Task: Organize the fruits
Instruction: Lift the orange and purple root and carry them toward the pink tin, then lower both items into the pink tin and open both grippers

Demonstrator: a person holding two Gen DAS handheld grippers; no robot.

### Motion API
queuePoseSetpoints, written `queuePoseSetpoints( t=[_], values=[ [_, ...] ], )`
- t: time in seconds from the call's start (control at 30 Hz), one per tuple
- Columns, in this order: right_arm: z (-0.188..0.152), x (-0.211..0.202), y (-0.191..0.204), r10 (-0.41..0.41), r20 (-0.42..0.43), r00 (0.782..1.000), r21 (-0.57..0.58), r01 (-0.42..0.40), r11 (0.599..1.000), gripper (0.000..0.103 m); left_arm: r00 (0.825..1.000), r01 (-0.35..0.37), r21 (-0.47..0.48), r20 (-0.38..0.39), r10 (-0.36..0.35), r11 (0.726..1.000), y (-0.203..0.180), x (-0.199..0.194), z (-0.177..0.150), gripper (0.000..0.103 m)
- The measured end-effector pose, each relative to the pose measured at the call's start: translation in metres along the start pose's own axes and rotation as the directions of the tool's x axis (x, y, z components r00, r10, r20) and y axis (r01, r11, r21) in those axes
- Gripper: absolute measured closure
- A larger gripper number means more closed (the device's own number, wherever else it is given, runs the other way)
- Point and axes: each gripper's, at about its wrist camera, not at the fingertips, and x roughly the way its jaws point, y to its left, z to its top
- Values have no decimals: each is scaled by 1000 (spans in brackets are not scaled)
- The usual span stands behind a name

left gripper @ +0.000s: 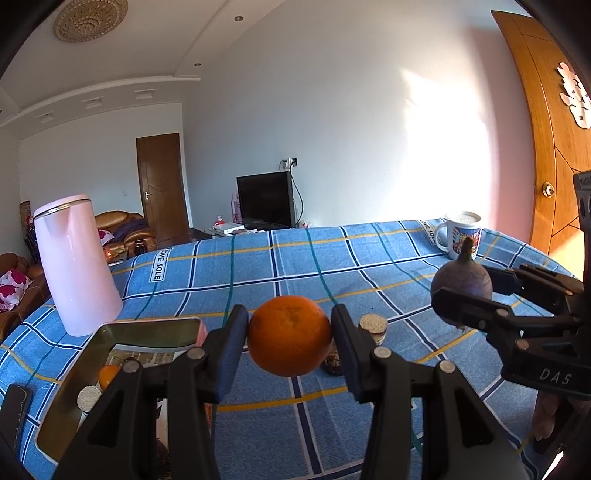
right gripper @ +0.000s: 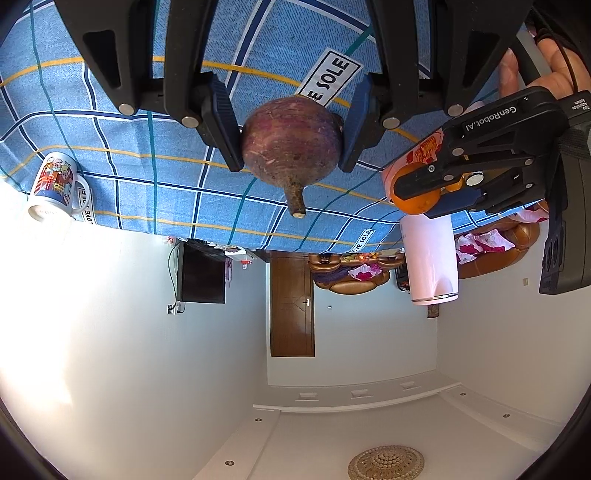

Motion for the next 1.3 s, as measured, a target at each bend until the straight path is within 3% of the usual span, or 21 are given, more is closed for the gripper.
queuePoseSetpoints(
  t=[0.83,1.07,1.3],
  values=[
    [3,22,17,6,-91,996,-35,-9,999,49,1000,4,-62,-28,-5,998,27,-7,-6,55],
    [18,38,44,75,-101,992,-48,-80,996,49,996,-76,-122,-51,70,990,74,-18,-9,55],
    [42,61,99,199,-101,975,-103,-209,972,49,978,-202,-169,-93,189,965,134,-36,-18,55]
  ],
)
